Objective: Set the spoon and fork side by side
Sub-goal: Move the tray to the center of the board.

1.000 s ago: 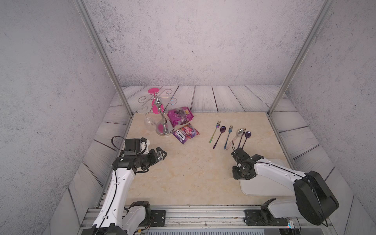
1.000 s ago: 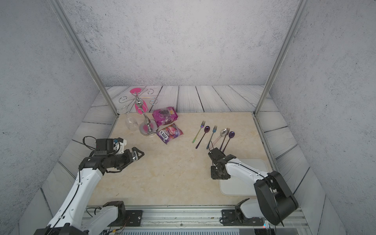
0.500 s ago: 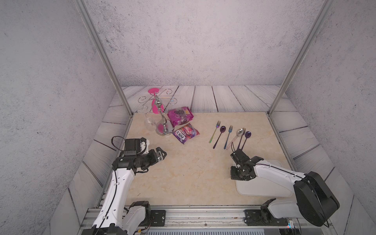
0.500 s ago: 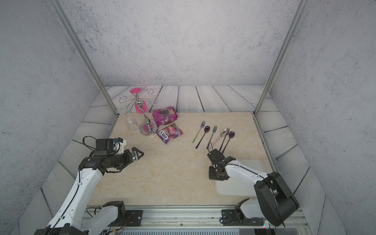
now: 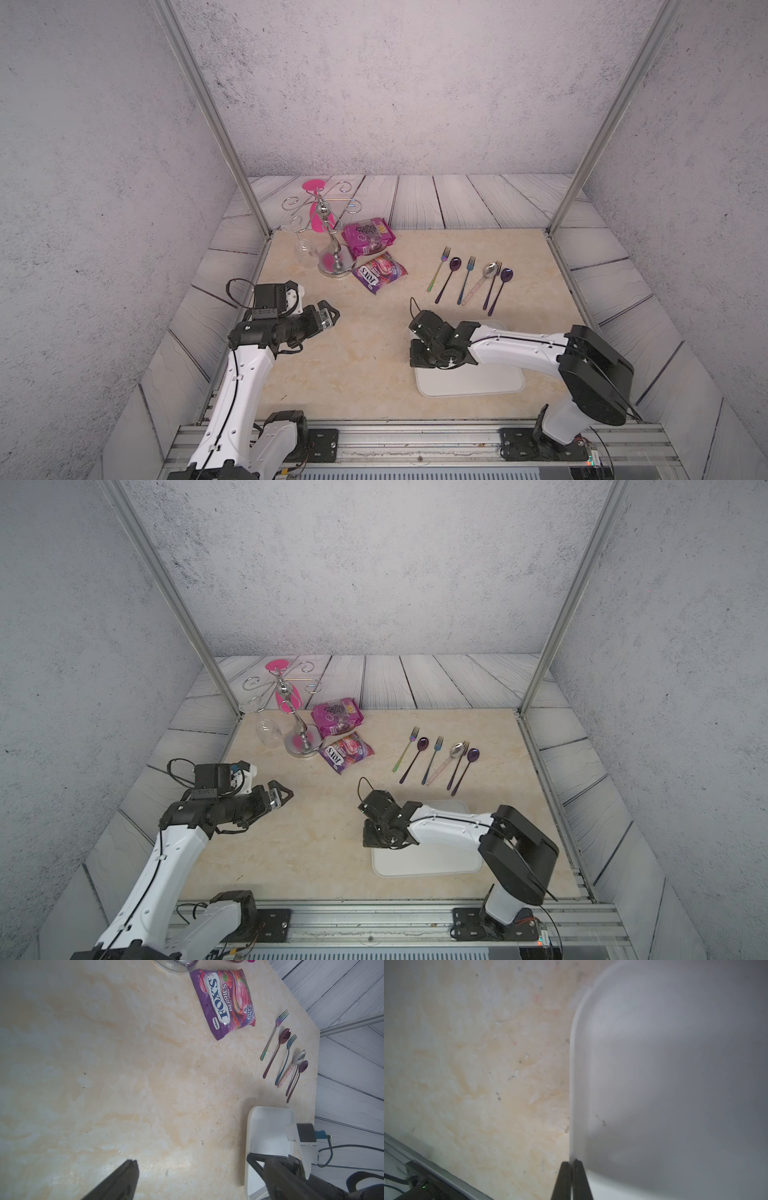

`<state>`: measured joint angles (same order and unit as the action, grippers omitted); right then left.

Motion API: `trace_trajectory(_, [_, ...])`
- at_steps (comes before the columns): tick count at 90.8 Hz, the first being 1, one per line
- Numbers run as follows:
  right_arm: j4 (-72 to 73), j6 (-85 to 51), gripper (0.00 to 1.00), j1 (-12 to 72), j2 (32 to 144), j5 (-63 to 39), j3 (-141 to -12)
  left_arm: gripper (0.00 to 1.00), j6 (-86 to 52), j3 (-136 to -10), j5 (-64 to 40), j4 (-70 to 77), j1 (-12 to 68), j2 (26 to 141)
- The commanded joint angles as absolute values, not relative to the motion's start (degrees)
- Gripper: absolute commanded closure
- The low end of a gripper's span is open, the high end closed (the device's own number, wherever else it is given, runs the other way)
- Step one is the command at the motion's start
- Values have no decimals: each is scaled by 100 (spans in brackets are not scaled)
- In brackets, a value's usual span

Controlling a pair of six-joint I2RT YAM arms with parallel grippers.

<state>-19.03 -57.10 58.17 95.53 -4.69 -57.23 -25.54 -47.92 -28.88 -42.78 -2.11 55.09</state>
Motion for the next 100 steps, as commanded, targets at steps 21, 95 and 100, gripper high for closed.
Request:
trace_trajectory(21, [-1830,-5529,81,6034,10351,-997,-6587,1,-2478,-4842,-2843,-4421,-193,5481])
trace_trajectory(95, [-3536,-2998,8,3070,7380,-701,-5031,1,-3112,-4586,-2800,-3557,1046,6194])
trace_trajectory(100, [-3521,-2726,5,2619,7373,-821,-4900,1,-3124,-4563,-2799,-3529,1114,6241])
